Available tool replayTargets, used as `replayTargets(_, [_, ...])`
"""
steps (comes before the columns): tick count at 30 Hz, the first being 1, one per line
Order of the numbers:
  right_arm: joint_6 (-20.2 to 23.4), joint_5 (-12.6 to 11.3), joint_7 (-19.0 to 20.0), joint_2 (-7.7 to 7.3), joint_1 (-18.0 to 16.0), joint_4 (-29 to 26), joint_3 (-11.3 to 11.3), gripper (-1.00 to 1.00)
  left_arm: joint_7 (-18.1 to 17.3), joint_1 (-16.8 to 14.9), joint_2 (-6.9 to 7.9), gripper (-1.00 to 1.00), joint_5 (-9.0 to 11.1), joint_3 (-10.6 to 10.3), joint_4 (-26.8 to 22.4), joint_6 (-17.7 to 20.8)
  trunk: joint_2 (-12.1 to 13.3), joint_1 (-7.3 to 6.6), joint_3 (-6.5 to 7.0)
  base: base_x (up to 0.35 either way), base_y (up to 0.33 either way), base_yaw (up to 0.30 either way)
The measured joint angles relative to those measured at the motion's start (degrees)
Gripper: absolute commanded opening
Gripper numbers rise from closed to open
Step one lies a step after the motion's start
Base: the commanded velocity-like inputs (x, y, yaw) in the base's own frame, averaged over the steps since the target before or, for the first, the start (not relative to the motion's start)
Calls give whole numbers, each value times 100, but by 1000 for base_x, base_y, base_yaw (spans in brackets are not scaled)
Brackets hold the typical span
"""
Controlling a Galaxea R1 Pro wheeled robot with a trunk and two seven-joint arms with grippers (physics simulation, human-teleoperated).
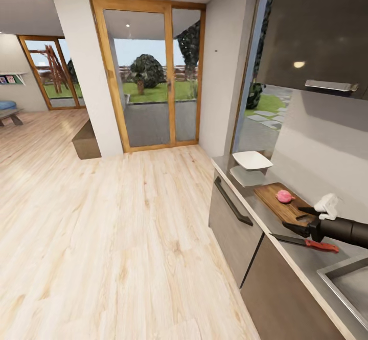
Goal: In the kitchen, take the Vidalia onion out of the sink, dice it on the chopping board with the paring knife, put the diced onion into the bowl on the countertop, then place both the paring knife and the chopping board into the sink.
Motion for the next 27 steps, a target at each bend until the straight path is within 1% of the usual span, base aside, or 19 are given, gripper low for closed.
replayTargets(2, [-1, 109, 1, -5, 0, 4, -2, 100, 0, 0, 1, 100, 0, 0, 0, 0, 0, 0, 0, 0, 0, 0])
replayTargets(5, [-2, 181, 2, -10, 0, 7, -3, 100, 0, 0, 2, 100, 0, 0, 0, 0, 0, 0, 0, 0, 0, 0])
replayTargets(9, [-2, 219, 3, -21, 0, 13, -25, 100, 0, 0, 2, 100, 0, 0, 0, 0, 0, 0, 0, 0, 0, 0])
replayTargets(11, [-6, 233, 4, -28, 0, 74, -182, 100, 0, 0, 2, 100, 0, 0, 0, 0, 0, 0, 0, 0, 0, 0])
replayTargets(14, [-11, 243, 8, -46, 0, 177, -334, 100, 0, 0, 2, 100, 0, 0, 0, 0, 0, 0, 0, 0, 0, 0])
replayTargets(16, [-33, 246, 10, -108, 0, 250, -405, 100, 0, 0, 2, 100, 0, 0, 0, 0, 0, 0, 0, 0, 0, 0])
replayTargets(17, [-58, 249, 11, -172, 0, 294, -431, 100, 0, 0, 2, 100, 0, 0, 0, 0, 0, 0, 0, 0, 0, 0])
replayTargets(18, [-109, 253, 12, -322, -1, 438, -469, 100, 0, 0, 2, 100, 0, 0, -1, 0, 0, 0, 0, 0, 0, 0])
replayTargets(21, [-123, 265, 12, -389, 0, 509, -484, 100, 0, 0, 2, 100, 0, 0, 0, 0, 0, 0, 0, 0, 0, 0])
replayTargets(23, [-125, 410, 12, -399, 0, 519, -486, 100, 0, 0, 2, 100, 0, 0, 0, 0, 0, 0, 0, 0, 0, 0])
replayTargets(26, [-126, 861, 63, -404, 0, 519, -488, 100, 0, 0, 2, 100, 0, 0, 0, 0, 0, 0, 0, 0, 0, 0])
replayTargets(27, [-126, 920, 93, -404, 0, 519, -488, 100, 0, 0, 2, 100, 0, 0, 0, 0, 0, 0, 0, 0, 0, 0])
